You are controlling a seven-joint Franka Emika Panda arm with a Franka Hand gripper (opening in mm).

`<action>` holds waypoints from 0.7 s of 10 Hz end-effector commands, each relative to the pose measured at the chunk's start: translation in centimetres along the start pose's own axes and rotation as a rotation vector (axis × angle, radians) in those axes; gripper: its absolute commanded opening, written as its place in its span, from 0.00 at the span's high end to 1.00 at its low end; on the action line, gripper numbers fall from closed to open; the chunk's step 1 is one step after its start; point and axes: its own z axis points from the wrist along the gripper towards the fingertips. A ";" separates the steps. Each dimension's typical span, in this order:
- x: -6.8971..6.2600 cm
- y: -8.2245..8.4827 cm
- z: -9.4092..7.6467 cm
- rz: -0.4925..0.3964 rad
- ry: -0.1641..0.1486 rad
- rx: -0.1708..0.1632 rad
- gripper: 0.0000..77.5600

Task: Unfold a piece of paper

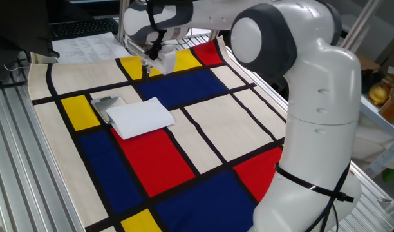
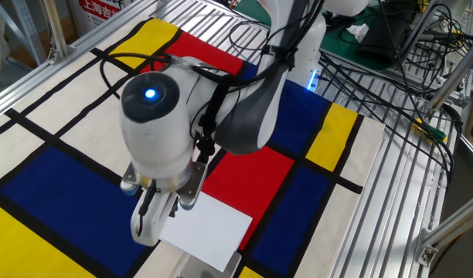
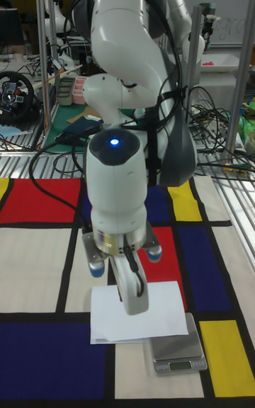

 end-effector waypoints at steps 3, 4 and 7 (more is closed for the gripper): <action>1.1 -0.2 -0.9 0.027 -0.011 -0.058 1.00; 1.8 -0.3 -1.4 0.033 0.003 -0.062 1.00; 2.0 -0.4 -1.5 0.030 0.049 -0.080 1.00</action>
